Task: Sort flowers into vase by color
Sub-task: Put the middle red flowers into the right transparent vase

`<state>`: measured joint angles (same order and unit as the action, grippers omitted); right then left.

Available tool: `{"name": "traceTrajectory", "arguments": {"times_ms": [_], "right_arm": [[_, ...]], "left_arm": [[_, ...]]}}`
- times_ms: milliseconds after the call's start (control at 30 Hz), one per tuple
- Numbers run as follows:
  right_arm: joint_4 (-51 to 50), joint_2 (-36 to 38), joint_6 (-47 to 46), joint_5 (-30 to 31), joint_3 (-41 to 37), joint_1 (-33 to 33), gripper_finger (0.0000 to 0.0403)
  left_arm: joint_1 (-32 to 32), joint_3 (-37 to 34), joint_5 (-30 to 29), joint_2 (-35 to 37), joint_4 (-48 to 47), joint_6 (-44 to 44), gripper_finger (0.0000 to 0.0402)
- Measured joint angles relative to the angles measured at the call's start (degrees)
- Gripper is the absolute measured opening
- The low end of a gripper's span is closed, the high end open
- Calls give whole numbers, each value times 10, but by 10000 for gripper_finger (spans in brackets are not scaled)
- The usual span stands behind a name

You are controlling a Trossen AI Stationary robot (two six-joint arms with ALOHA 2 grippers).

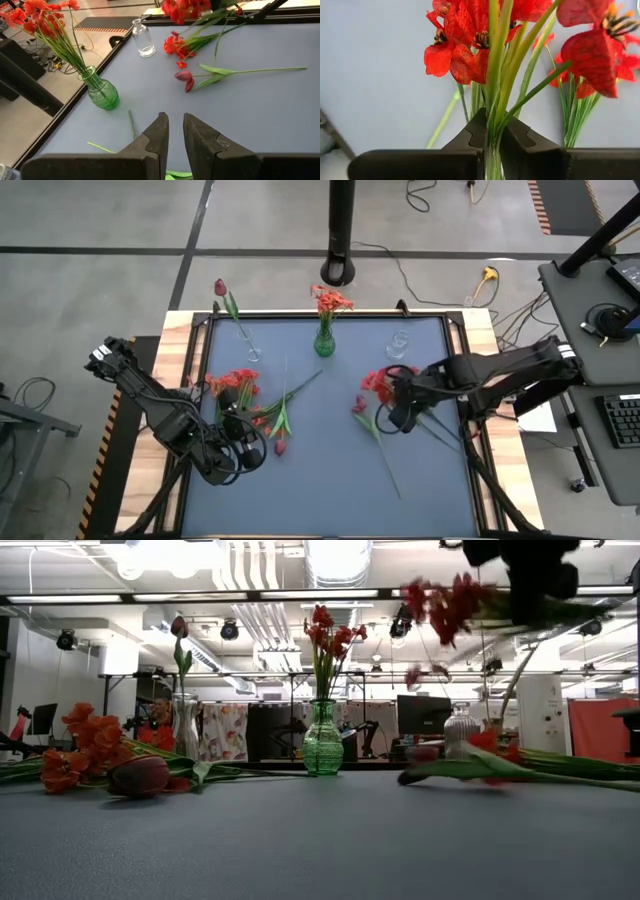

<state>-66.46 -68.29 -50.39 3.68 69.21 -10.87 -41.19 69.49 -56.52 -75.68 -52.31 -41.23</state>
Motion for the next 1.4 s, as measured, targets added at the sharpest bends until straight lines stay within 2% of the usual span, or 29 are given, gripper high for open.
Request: {"name": "traceTrajectory", "arguments": {"times_ms": [333,567,833,1000,1400], "right_arm": [[-16,2,41,19,94,0,22],[34,6,117,103,119,0,22],[208,22,256,164,82,0,22],[347,40,351,192,32,0,22],[739,122,506,280,-184,33,22]], "left_arm": [[0,0,0,0,0,0,41],[0,0,0,-4,0,0,41],[0,-2,0,-12,3,-1,41],[0,-2,-1,-13,7,-4,41],[0,-3,-1,-13,18,-4,41]]}}
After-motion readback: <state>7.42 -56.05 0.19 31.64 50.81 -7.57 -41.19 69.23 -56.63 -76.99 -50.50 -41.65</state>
